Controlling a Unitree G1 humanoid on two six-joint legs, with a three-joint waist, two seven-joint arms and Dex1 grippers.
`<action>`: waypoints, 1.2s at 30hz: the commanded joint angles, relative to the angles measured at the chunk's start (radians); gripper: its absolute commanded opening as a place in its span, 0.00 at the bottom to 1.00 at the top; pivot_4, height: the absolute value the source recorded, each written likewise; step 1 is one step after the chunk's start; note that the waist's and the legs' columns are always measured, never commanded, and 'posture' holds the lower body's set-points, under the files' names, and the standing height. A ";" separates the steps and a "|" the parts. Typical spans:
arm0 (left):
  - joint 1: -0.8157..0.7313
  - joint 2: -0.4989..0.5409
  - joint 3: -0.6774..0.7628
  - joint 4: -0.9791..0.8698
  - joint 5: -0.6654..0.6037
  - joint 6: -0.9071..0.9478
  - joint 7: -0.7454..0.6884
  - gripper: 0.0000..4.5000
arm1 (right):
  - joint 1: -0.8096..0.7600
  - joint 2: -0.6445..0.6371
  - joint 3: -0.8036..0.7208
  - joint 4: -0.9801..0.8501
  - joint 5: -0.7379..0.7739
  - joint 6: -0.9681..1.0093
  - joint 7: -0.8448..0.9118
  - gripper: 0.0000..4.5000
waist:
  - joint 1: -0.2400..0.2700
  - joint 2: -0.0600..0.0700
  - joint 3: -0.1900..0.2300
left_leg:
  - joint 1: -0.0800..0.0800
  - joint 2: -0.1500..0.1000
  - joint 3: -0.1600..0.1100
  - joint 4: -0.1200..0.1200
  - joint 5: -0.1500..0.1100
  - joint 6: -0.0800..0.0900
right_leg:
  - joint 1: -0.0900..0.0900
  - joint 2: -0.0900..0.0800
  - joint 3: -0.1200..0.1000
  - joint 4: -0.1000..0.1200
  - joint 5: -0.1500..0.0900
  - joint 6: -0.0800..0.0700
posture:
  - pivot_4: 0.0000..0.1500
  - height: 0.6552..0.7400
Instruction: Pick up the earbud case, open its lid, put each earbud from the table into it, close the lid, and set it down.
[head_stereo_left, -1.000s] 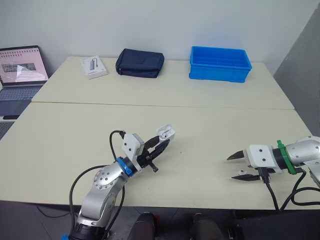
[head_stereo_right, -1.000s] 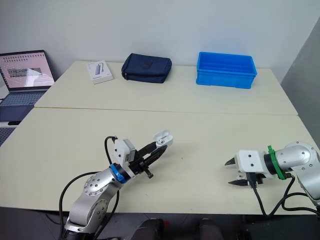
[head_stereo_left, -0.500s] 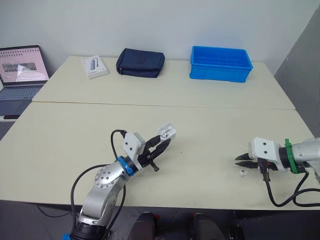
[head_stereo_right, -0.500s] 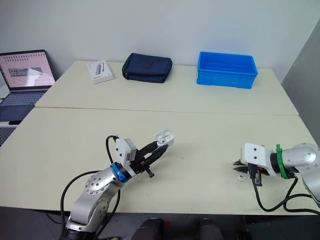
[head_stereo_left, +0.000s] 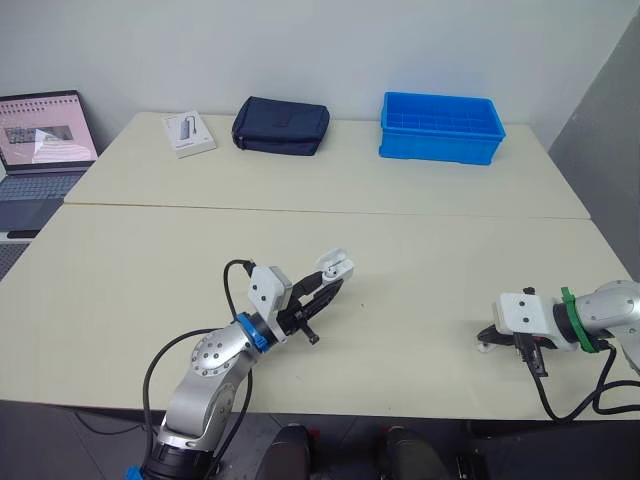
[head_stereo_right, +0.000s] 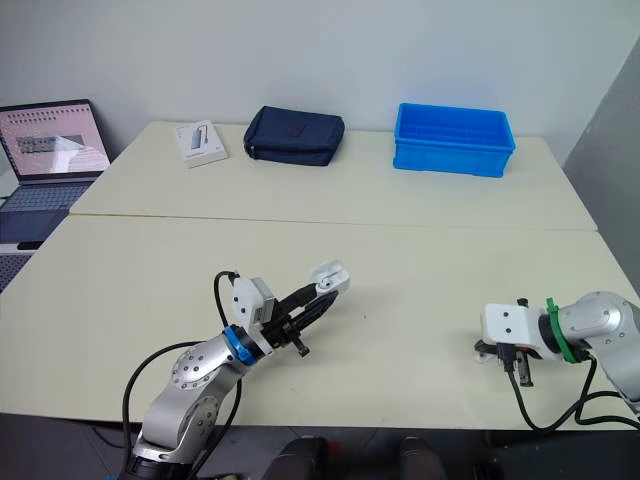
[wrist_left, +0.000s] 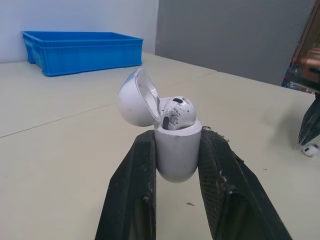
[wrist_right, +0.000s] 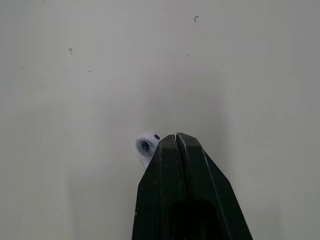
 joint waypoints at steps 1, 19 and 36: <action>-0.002 -0.001 0.002 -0.031 0.004 -0.020 -0.002 0.18 | 0.013 -0.030 -0.026 -0.006 0.003 -0.006 0.015 0.00 | -0.001 0.000 0.000 | 0.000 0.000 0.000 0.000 0.000 0.000 | 0.000 0.000 0.000 0.000 0.000 0.000 | 1.00 1.00; -0.005 0.001 0.009 -0.027 0.003 -0.019 -0.004 0.18 | 0.107 -0.096 -0.221 -0.119 0.113 0.131 0.022 0.00 | 0.002 0.000 0.000 | 0.000 0.000 0.000 0.000 0.000 0.000 | 0.000 0.000 0.000 0.000 0.000 0.000 | 1.00 1.00; -0.013 0.000 0.018 0.006 0.006 -0.030 -0.015 0.18 | 0.350 -0.123 -0.538 -0.523 0.205 0.674 -0.063 1.00 | 0.009 0.000 0.000 | 0.000 0.000 0.001 0.001 0.000 0.000 | 0.001 0.000 0.000 0.000 0.000 0.000 | 1.00 1.00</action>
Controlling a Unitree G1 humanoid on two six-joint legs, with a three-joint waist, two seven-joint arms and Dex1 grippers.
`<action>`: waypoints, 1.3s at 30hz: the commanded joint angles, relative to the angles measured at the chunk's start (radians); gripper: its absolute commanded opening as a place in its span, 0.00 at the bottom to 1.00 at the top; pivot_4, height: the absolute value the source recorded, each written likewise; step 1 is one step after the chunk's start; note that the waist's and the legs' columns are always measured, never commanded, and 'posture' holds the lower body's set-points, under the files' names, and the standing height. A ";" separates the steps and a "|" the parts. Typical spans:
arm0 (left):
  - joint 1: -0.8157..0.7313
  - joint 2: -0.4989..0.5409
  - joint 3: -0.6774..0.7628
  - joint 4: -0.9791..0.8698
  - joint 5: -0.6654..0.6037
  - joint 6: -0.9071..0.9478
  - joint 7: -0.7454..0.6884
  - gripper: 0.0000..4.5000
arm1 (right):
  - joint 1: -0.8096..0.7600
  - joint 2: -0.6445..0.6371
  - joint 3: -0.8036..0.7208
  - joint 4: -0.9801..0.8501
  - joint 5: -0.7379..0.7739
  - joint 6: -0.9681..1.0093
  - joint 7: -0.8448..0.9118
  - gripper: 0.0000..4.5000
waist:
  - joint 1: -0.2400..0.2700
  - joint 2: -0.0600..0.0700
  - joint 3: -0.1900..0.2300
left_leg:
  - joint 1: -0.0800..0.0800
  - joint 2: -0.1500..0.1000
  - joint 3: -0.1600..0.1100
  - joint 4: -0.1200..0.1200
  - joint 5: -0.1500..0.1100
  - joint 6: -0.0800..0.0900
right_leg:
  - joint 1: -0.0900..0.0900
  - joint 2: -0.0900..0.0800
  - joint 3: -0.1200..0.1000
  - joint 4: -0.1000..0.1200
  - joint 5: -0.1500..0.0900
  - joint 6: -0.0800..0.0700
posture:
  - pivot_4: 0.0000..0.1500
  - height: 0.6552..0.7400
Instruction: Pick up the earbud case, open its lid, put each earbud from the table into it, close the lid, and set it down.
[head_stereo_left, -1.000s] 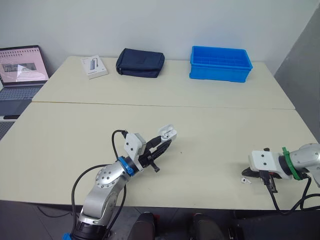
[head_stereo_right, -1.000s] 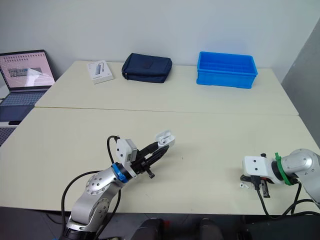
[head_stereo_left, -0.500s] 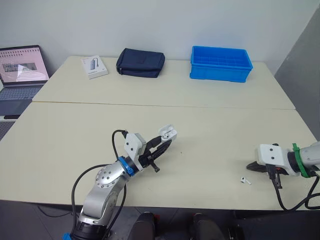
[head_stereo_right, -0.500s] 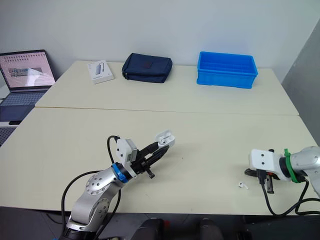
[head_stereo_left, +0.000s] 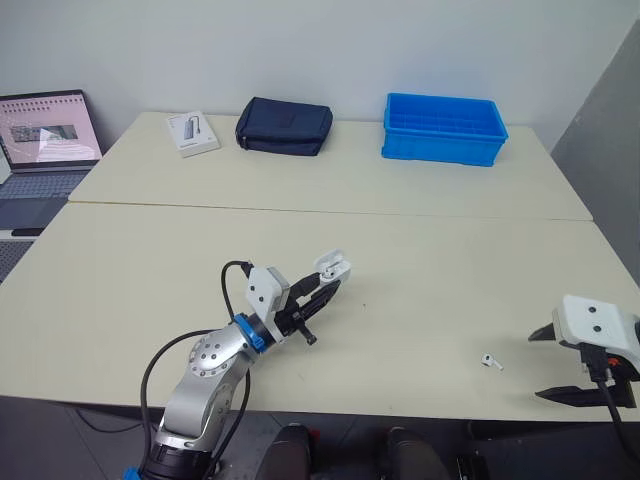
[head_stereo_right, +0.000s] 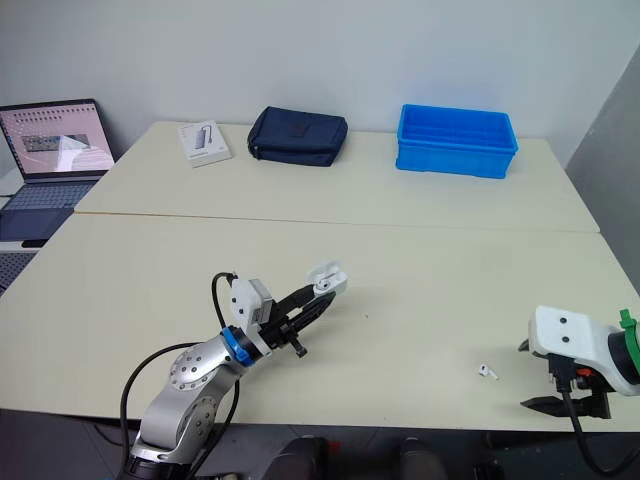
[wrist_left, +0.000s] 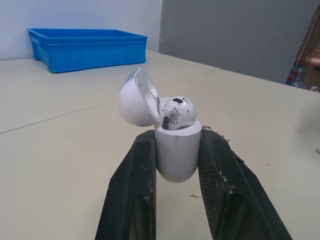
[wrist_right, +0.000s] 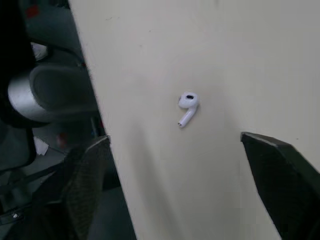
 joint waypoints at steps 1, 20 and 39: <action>-0.016 -0.004 0.005 -0.004 0.005 -0.029 -0.004 0.18 | -0.042 0.030 0.035 -0.094 0.014 0.199 -0.150 1.00 | 0.000 0.000 0.000 | 0.000 0.000 0.000 0.000 0.000 0.000 | 0.000 0.000 0.000 0.000 0.000 0.000 | 1.00 1.00; -0.007 -0.012 -0.005 -0.008 0.015 -0.029 -0.002 0.18 | -0.204 0.167 0.423 -0.052 0.010 0.352 -0.489 1.00 | -0.001 0.000 0.000 | -0.002 -0.001 0.000 0.000 0.000 0.000 | -0.002 0.000 0.000 -0.001 0.000 0.000 | 1.00 1.00; 0.022 -0.044 -0.022 -0.014 0.038 -0.044 0.025 0.18 | -0.318 0.071 0.570 0.056 0.006 0.323 -0.433 1.00 | -0.001 0.000 0.000 | -0.001 0.000 0.000 0.000 0.000 0.000 | -0.002 0.000 0.000 -0.001 0.000 0.000 | 1.00 1.00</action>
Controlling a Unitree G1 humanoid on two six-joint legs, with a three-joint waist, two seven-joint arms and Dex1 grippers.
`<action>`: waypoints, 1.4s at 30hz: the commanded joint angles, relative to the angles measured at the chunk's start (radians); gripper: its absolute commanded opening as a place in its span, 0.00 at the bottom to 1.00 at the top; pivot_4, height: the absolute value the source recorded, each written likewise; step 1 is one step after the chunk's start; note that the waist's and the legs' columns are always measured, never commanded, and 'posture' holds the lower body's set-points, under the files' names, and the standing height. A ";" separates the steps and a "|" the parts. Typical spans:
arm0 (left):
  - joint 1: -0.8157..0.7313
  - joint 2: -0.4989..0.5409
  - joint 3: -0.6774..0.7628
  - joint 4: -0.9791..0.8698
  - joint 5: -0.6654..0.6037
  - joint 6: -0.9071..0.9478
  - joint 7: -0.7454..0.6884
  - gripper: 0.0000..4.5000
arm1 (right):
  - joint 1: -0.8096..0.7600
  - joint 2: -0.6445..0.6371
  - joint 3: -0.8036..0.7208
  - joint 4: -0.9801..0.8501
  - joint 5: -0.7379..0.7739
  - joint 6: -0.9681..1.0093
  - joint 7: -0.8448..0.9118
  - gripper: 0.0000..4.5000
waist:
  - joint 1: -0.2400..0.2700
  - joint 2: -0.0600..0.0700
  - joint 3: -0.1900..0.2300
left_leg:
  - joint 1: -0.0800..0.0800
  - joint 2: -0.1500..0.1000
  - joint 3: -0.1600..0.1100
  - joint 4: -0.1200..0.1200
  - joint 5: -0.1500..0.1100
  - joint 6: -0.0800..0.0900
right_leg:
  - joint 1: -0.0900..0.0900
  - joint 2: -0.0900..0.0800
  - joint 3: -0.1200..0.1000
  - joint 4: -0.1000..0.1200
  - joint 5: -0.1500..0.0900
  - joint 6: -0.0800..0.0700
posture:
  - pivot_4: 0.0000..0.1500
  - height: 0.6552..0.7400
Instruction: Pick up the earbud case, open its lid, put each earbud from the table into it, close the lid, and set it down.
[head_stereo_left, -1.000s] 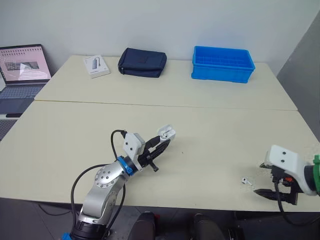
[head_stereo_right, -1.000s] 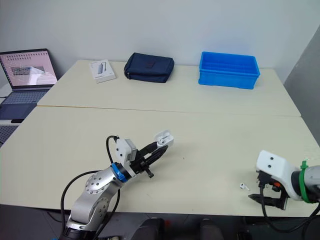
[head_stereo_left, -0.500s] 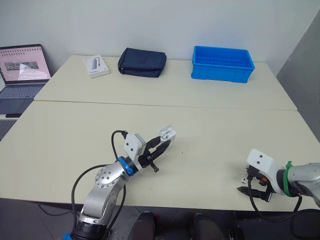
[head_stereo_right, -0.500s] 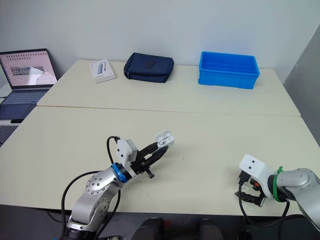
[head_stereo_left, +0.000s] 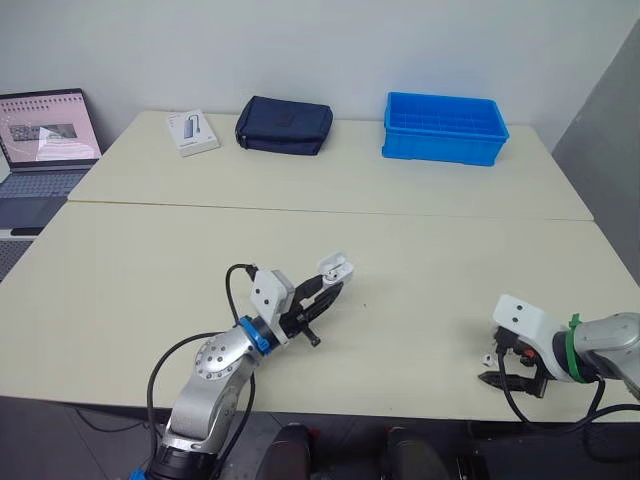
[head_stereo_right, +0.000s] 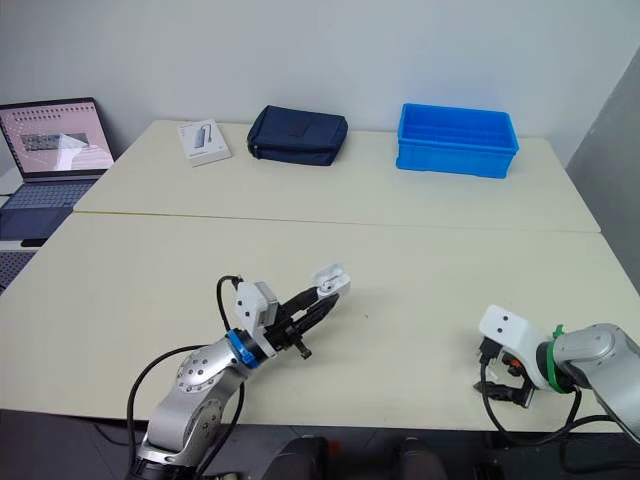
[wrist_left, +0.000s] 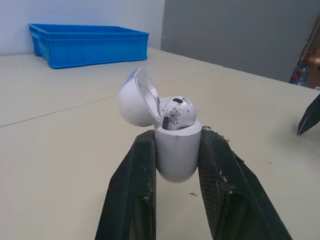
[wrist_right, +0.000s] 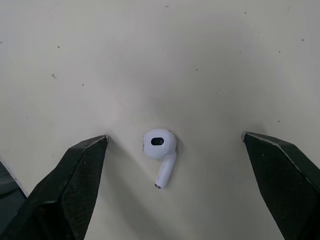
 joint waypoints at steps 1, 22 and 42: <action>0.007 -0.009 -0.002 -0.025 0.003 -0.029 0.004 0.18 | -0.013 -0.016 0.028 0.007 -0.020 -0.005 -0.002 1.00 | 0.001 0.000 0.000 | 0.000 0.000 0.000 0.000 0.000 0.000 | 0.000 0.000 0.000 0.000 0.000 0.000 | 1.00 1.00; -0.005 -0.008 0.000 -0.013 0.004 -0.030 -0.005 0.18 | -0.010 -0.030 0.017 -0.037 -0.057 -0.094 -0.016 0.08 | 0.000 -0.001 -0.001 | 0.000 0.000 0.000 0.000 0.000 0.000 | 0.000 0.000 0.000 0.000 0.000 0.000 | 1.00 1.00; -0.124 -0.027 -0.029 0.001 -0.039 0.005 -0.085 0.18 | -0.287 0.660 -0.075 0.012 0.153 -0.567 -0.165 0.08 | -0.007 -0.001 0.000 | -0.003 -0.001 -0.001 0.000 0.000 0.000 | -0.004 0.002 0.000 0.002 0.001 0.001 | 1.00 1.00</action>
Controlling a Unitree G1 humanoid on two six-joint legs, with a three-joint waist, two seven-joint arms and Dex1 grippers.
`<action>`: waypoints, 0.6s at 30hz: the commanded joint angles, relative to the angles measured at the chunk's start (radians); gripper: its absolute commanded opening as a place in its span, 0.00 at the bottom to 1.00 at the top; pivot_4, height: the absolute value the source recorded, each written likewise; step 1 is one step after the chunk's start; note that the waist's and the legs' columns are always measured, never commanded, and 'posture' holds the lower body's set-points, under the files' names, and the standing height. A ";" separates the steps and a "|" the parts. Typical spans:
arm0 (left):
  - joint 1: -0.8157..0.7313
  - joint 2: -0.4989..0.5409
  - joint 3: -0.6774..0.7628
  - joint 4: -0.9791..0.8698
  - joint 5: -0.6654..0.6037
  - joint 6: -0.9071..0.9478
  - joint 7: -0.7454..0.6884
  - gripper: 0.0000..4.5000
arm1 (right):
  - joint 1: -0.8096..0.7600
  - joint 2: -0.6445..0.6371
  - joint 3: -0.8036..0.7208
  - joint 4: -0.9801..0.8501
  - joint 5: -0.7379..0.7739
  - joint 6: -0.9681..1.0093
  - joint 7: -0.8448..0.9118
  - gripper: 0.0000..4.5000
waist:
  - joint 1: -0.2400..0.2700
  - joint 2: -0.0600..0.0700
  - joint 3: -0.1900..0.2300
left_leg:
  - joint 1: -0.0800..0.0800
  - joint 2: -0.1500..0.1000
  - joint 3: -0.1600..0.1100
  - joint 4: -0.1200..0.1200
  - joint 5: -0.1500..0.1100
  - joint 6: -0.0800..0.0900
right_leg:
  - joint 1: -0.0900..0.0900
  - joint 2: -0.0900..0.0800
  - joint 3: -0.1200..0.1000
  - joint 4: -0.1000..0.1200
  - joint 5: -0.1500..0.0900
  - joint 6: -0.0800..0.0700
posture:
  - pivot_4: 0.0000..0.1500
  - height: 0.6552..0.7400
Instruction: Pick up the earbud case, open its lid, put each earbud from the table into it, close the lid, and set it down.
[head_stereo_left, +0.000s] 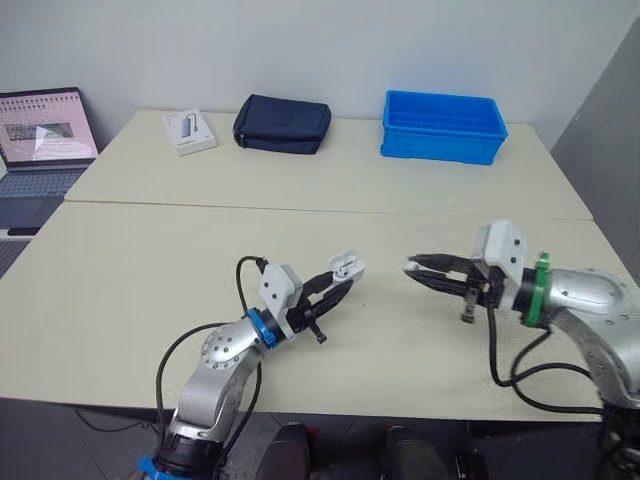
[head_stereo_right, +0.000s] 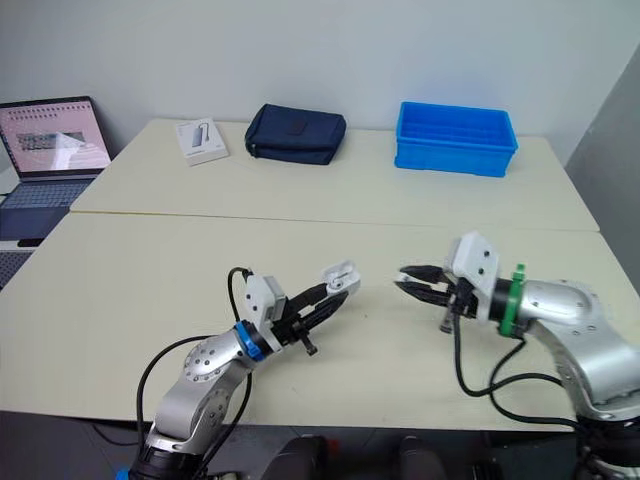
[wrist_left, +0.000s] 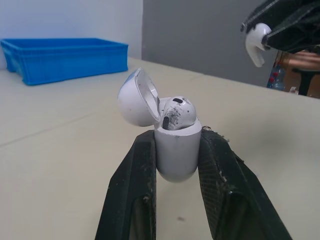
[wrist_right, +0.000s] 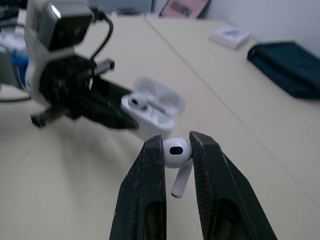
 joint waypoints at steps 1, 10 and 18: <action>-0.023 -0.014 -0.015 -0.030 -0.028 0.005 -0.014 0.18 | -0.027 0.109 0.049 0.007 -0.035 -0.080 -0.097 0.08 | -0.003 0.000 0.000 | 0.000 0.000 0.000 0.000 0.000 0.000 | 0.000 0.000 0.000 0.000 0.000 0.000 | 1.00 1.00; -0.072 -0.017 0.000 -0.032 -0.053 0.046 -0.013 0.18 | 0.027 0.281 0.137 0.056 -0.127 -0.179 -0.215 0.08 | -0.008 0.000 0.000 | 0.000 0.000 -0.001 0.000 0.000 0.000 | 0.000 0.000 0.000 0.001 0.000 0.000 | 1.00 1.00; -0.078 -0.009 0.003 -0.032 -0.063 0.057 -0.020 0.18 | 0.072 0.278 0.125 0.100 -0.160 -0.237 -0.238 0.08 | -0.013 0.001 0.000 | 0.001 0.000 0.000 0.000 0.000 0.000 | 0.000 0.000 0.001 0.001 0.000 0.000 | 1.00 1.00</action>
